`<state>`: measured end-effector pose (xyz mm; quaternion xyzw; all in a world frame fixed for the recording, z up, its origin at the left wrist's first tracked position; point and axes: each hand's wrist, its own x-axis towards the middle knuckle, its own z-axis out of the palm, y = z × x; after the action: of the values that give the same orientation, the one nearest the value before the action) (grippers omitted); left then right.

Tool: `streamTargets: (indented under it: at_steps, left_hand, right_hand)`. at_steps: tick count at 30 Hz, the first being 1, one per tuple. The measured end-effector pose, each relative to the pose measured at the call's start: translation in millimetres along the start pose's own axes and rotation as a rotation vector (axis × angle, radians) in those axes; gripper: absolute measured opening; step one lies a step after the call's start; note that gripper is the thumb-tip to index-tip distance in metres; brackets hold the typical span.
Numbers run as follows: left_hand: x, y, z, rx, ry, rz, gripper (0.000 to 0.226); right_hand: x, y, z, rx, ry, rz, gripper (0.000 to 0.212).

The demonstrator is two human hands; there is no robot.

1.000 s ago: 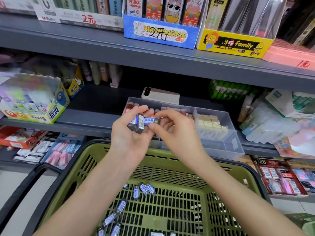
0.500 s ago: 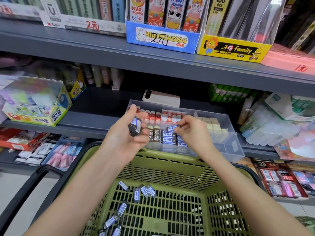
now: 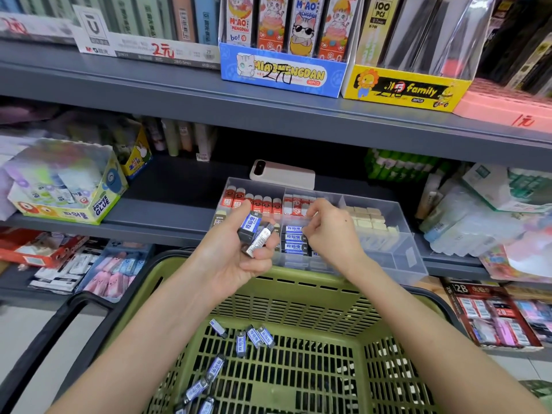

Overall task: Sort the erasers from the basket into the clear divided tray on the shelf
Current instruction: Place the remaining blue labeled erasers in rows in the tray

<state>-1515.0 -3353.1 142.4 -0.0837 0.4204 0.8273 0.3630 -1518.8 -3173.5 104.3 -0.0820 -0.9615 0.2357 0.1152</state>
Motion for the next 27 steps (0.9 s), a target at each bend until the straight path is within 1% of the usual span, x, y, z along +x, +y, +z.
streamTargets:
  at_steps: [2, 3, 4, 6, 8, 9, 11, 13, 15, 17, 19, 20, 21, 24, 27]
  left_hand:
    - [-0.3, -0.5, 0.5, 0.011, -0.006, -0.001, 0.044]
    - [-0.4, -0.8, 1.0, 0.017, -0.009, -0.003, 0.043]
    - [0.0, -1.4, 1.7, 0.023, -0.011, -0.004, 0.043]
    - [1.2, -3.2, 3.4, 0.038, -0.011, -0.004, 0.042]
    - [2.3, -6.2, 5.9, 0.05, -0.015, -0.008, 0.041]
    - [2.4, -7.7, 7.6, 0.056, -0.023, -0.011, 0.04]
    - [2.3, -10.8, 11.2, 0.068, -0.042, -0.014, 0.04]
    - [2.1, -12.4, 14.4, 0.075, -0.052, -0.014, 0.046]
    - [1.7, -12.4, 16.9, 0.086, -0.07, -0.009, 0.05]
    - [1.1, -11.6, 16.6, 0.132, -0.063, 0.001, 0.044]
    - [-0.7, -10.5, 12.1, 0.188, -0.036, 0.011, 0.036]
    - [-2.0, -10.4, 9.5, 0.209, -0.036, 0.014, 0.034]
    - [-3.4, -10.4, 6.9, 0.227, -0.044, 0.017, 0.033]
    - [-6.1, -12.1, 2.3, 0.305, -0.071, 0.046, 0.035]
    - [-6.2, -13.7, 1.3, 0.364, -0.061, 0.087, 0.039]
  right_hand:
    - [-4.3, -3.9, -9.5, 0.005, 0.037, -0.03, 0.017]
    - [-8.5, -8.6, -15.8, 0.057, 0.05, -0.039, 0.015]
    - [-13.9, -14.6, -21.9, 0.161, 0.025, -0.047, 0.014]
    - [-25.8, -28.0, -33.3, 0.427, -0.133, -0.084, 0.013]
    - [-36.3, -37.9, -42.2, 0.549, -0.276, -0.137, 0.015]
    - [-38.8, -39.6, -45.3, 0.567, -0.298, -0.158, 0.016]
    - [-39.3, -39.4, -51.6, 0.577, -0.284, -0.165, 0.013]
    - [-39.6, -38.0, -56.3, 0.642, -0.312, -0.136, 0.006]
    - [-39.5, -35.1, -59.9, 0.806, -0.345, -0.095, 0.005]
    - [-34.8, -27.2, -65.9, 1.003, -0.311, -0.028, 0.009]
    - [-25.9, -14.0, -74.7, 1.147, -0.281, 0.057, 0.019]
    - [-20.8, -6.3, -78.5, 1.147, -0.283, 0.091, 0.023]
    - [-16.4, 1.1, -80.5, 1.086, -0.288, 0.118, 0.026]
    - [-6.1, 19.4, -71.7, 0.714, -0.285, 0.141, 0.025]
    - [1.7, 26.9, -59.8, 0.406, -0.357, 0.107, 0.02]
